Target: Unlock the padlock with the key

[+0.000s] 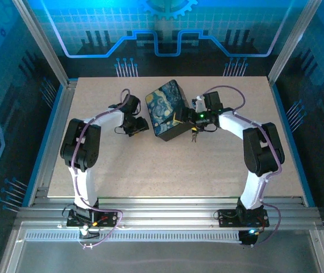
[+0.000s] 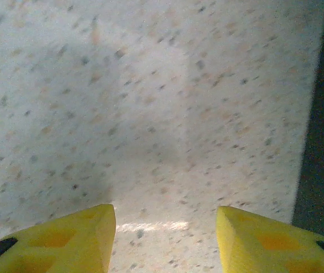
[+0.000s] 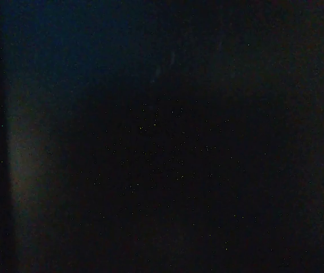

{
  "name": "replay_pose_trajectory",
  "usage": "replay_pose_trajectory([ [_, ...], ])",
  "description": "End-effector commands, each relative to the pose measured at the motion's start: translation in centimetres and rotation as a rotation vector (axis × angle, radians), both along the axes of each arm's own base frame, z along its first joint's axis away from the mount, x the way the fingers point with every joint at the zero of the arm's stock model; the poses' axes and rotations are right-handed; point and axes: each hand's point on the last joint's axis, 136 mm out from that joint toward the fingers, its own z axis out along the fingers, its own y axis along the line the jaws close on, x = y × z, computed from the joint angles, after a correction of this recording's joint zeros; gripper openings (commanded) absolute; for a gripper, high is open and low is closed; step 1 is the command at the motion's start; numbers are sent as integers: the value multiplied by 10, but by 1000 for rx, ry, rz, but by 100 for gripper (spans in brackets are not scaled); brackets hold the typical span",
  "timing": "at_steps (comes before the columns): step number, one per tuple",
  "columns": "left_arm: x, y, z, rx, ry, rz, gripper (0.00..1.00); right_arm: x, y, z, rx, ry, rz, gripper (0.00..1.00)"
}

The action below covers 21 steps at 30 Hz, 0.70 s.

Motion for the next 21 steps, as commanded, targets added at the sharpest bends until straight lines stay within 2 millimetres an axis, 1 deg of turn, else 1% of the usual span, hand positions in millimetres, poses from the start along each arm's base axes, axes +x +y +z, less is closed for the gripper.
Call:
replay_pose_trajectory([
  [1,1,12,36,30,-56,41,50,-6,2,-20,-36,27,19,100],
  [4,4,12,63,19,-111,45,51,-9,5,-25,-32,47,14,100],
  [5,5,11,70,10,-126,46,51,-11,9,-25,-21,50,17,100],
  [9,7,5,96,-6,-183,41,51,-26,39,-29,23,84,58,100],
  [10,7,3,99,-7,-188,35,52,-30,48,-30,34,92,69,100],
  [13,7,-2,100,6,-187,11,52,-41,76,-31,86,112,95,100],
  [17,4,-4,91,38,-173,-5,52,-50,106,-25,110,108,131,100],
  [19,2,-3,87,48,-170,-9,52,-53,114,-21,109,101,145,100],
  [21,-1,4,76,89,-152,-10,52,-54,117,-18,101,96,156,100],
])
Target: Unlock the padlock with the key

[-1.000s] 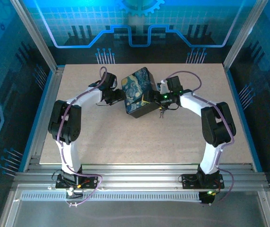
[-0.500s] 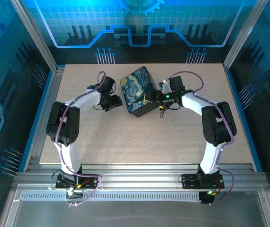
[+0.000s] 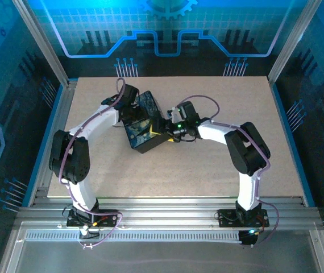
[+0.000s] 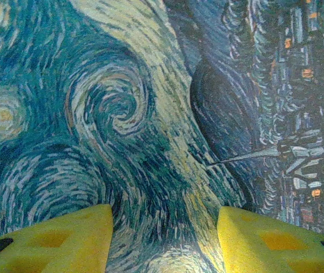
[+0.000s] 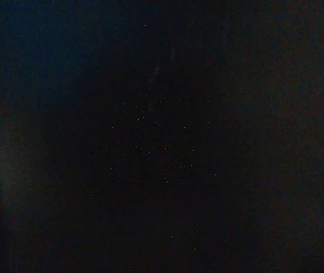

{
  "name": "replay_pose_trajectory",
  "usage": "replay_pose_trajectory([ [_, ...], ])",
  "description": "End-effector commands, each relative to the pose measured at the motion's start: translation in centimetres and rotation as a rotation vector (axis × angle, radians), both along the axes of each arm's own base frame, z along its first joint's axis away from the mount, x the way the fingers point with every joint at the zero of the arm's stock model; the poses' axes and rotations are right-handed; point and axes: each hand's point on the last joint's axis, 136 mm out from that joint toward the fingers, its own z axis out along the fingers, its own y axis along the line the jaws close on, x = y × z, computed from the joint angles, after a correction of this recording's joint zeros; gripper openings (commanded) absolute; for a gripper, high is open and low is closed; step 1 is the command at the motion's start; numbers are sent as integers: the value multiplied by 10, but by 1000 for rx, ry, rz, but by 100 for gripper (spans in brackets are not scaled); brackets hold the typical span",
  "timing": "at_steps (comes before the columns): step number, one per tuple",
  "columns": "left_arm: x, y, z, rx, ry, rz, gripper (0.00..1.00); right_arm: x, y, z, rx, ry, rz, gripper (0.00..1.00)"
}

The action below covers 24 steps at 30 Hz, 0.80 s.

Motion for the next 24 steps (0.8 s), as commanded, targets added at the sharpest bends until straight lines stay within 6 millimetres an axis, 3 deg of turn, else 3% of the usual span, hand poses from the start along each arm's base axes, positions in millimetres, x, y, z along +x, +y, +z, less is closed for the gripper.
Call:
replay_pose_trajectory([
  [1,-9,11,-22,87,45,-10,52,0,5,-3,-22,7,10,100],
  [7,-27,24,-66,142,117,2,51,0,-22,-3,-153,-72,55,100],
  [11,-32,24,-85,147,152,-4,51,7,-45,7,-152,-107,38,100],
  [16,-31,19,-96,125,170,-6,51,20,-70,19,-101,-124,-25,100],
  [24,-29,13,-106,103,191,-15,50,30,-92,22,-34,-123,-89,100],
])
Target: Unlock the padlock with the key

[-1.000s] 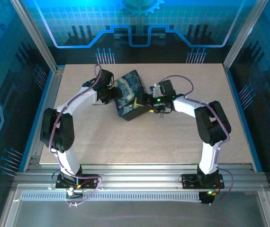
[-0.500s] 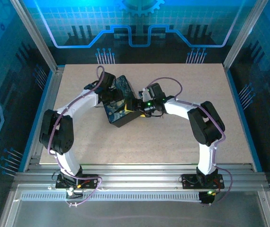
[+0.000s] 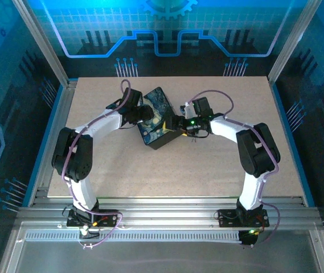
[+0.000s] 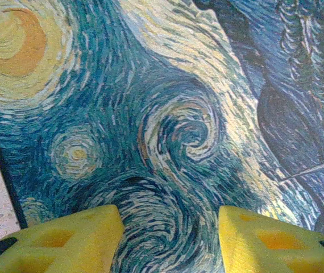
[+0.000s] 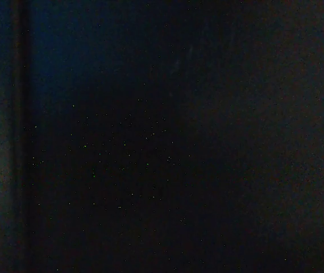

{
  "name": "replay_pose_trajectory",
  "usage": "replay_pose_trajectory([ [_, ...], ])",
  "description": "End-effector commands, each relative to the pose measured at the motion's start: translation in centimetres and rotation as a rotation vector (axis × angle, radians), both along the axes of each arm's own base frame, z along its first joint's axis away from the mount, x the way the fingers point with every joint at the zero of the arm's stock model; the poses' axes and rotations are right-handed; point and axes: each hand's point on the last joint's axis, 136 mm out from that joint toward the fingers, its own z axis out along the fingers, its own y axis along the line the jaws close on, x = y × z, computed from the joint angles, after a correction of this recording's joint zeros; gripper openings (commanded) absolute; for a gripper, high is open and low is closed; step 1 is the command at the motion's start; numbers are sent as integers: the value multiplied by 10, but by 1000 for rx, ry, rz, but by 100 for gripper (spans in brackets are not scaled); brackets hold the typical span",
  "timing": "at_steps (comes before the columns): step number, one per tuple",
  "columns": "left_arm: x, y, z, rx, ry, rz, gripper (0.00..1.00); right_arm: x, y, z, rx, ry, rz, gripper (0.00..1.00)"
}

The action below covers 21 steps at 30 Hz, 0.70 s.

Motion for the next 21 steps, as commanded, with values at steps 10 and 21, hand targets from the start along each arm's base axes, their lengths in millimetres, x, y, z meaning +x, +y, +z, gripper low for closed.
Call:
replay_pose_trajectory([
  [10,-58,31,-107,144,352,26,51,17,-52,21,116,30,-156,100],
  [21,-51,34,-104,133,347,36,51,9,-26,-10,-28,55,-41,100],
])
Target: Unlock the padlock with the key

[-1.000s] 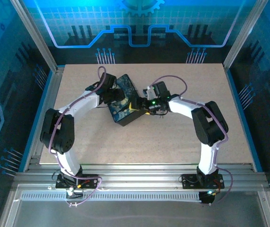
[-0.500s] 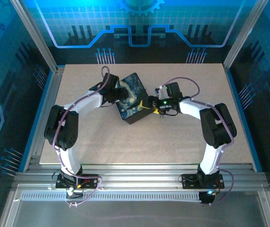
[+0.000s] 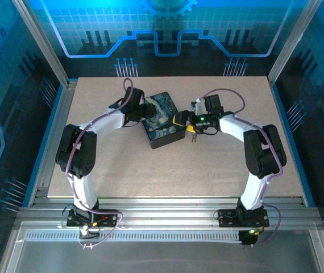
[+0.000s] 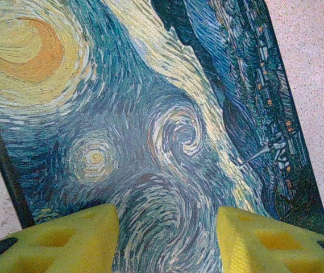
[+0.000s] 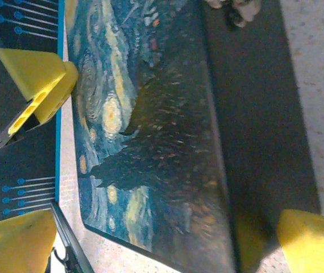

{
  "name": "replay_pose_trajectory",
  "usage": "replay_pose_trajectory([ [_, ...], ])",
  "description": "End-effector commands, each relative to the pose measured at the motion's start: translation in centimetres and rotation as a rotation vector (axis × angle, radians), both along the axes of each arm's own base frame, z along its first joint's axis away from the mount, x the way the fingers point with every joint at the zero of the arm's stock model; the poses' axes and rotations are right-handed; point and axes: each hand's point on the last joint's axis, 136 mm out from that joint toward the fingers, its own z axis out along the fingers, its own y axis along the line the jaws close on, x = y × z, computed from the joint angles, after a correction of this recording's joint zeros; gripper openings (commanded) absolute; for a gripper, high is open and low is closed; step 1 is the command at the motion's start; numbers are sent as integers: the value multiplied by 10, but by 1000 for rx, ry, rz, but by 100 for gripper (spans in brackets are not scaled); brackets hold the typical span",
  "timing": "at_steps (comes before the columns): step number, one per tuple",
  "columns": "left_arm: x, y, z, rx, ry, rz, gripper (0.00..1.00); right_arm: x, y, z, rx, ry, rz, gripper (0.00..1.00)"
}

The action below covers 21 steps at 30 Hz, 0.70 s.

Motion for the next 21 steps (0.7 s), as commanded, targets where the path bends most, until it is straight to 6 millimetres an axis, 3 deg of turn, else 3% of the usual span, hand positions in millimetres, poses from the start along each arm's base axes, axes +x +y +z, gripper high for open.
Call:
replay_pose_trajectory([
  [1,-69,47,-101,176,390,55,51,-8,13,-19,-38,43,58,100],
  [4,-66,47,-88,152,372,55,51,-16,35,-17,-18,48,116,100],
  [10,-54,58,-35,152,280,67,56,-57,93,3,21,38,271,100],
  [12,-51,66,-20,154,251,84,57,-66,100,7,0,23,296,100],
  [16,-50,86,-6,154,218,128,60,-52,68,5,-69,2,226,100],
  [17,-51,92,-4,153,209,140,67,-47,57,9,-73,-7,206,100],
  [19,-53,102,0,143,191,156,91,-41,36,18,-85,-40,176,100],
  [20,-55,108,0,138,184,164,99,-37,24,24,-97,-67,163,100],
  [21,-58,113,0,137,180,173,99,-35,13,27,-119,-91,153,100],
])
